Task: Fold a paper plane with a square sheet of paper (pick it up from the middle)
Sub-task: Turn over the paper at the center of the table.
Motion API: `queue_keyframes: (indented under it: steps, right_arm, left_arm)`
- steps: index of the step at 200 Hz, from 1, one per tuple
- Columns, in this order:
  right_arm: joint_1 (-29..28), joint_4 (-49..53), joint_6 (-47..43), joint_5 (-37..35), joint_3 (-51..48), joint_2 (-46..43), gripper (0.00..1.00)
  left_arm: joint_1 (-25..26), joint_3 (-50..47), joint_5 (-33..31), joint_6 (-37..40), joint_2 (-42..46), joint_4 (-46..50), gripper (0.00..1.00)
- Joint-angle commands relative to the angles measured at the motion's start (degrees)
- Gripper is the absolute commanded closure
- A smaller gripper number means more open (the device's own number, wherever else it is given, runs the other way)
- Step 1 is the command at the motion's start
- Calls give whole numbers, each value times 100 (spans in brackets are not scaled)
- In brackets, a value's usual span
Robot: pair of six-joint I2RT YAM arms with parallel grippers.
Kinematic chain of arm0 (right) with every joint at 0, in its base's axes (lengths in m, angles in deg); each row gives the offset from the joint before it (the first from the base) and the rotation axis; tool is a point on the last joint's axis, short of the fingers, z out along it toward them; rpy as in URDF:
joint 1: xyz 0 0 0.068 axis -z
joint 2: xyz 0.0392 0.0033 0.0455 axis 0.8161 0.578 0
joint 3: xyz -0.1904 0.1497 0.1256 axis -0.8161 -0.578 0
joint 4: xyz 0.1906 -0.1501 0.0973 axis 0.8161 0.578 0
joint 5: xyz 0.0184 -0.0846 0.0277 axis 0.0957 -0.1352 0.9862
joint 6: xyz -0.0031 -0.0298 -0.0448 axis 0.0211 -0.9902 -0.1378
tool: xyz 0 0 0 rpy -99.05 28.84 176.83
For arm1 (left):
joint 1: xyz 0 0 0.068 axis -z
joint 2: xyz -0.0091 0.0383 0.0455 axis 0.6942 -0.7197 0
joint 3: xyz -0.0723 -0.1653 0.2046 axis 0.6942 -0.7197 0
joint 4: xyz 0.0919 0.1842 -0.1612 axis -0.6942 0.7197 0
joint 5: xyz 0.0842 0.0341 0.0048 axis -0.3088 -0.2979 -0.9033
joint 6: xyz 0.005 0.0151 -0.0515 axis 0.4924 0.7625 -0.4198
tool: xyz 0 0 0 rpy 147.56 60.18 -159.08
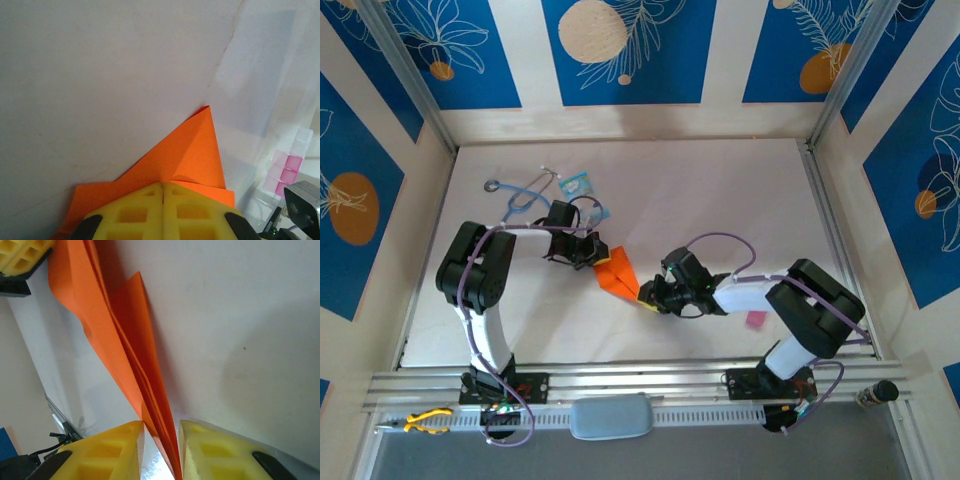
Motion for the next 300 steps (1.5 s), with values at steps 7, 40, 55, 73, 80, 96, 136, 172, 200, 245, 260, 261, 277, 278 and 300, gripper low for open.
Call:
queue_keyframes:
  steps: [7,40,55,73,80,96,136,172,200,245,260,261,277,278,300]
  right_arm:
    - [92,-333,-127,110,1,106,75]
    - [101,-342,-138,134,-34,55,75]
    - [103,-363,-173,187,-83,10,75]
    - [101,-384,-241,293,-126,-65,74]
    - [95,-384,-265,313,-152,-101,74]
    - [93,-369,-294,329,-216,-196,73]
    - [94,-327,-383,378,-258,-298,73]
    - [102,-320,-388,341,-116,-181,75]
    - [104,-395,-343,323,-124,-161,78]
    - [110,-206,-381,207,-208,-348,84]
    - [118,-124,-420,182,-226,-416,87]
    - [118,-119,-425,182,-230,-414,87]
    - [143,-97,-463,217,-266,-479,90]
    - [143,-97,-463,217,-266,-479,90]
    - [153,-49,-534,254,-287,-567,93]
  left_arm:
    - [-48,53,-45,13,-103,156,100]
    - [-48,40,-81,13,-89,167,100]
    - [-44,30,-89,17,-78,167,100]
    - [-48,30,-106,10,-85,168,100]
    - [-48,32,-104,9,-89,167,100]
    - [-45,37,-102,-8,-89,154,100]
    - [-43,29,-109,-12,-96,150,100]
    - [-40,16,-104,-12,-94,132,100]
    - [-43,12,-100,-25,-81,121,100]
    - [-47,72,-90,-25,-55,148,100]
    - [-42,96,-72,-20,-23,149,100]
    - [-45,97,-72,-18,-17,154,100]
    - [-47,110,-49,-32,39,158,100]
    - [-48,113,-47,-33,41,158,100]
    - [-44,128,56,-81,155,109,97]
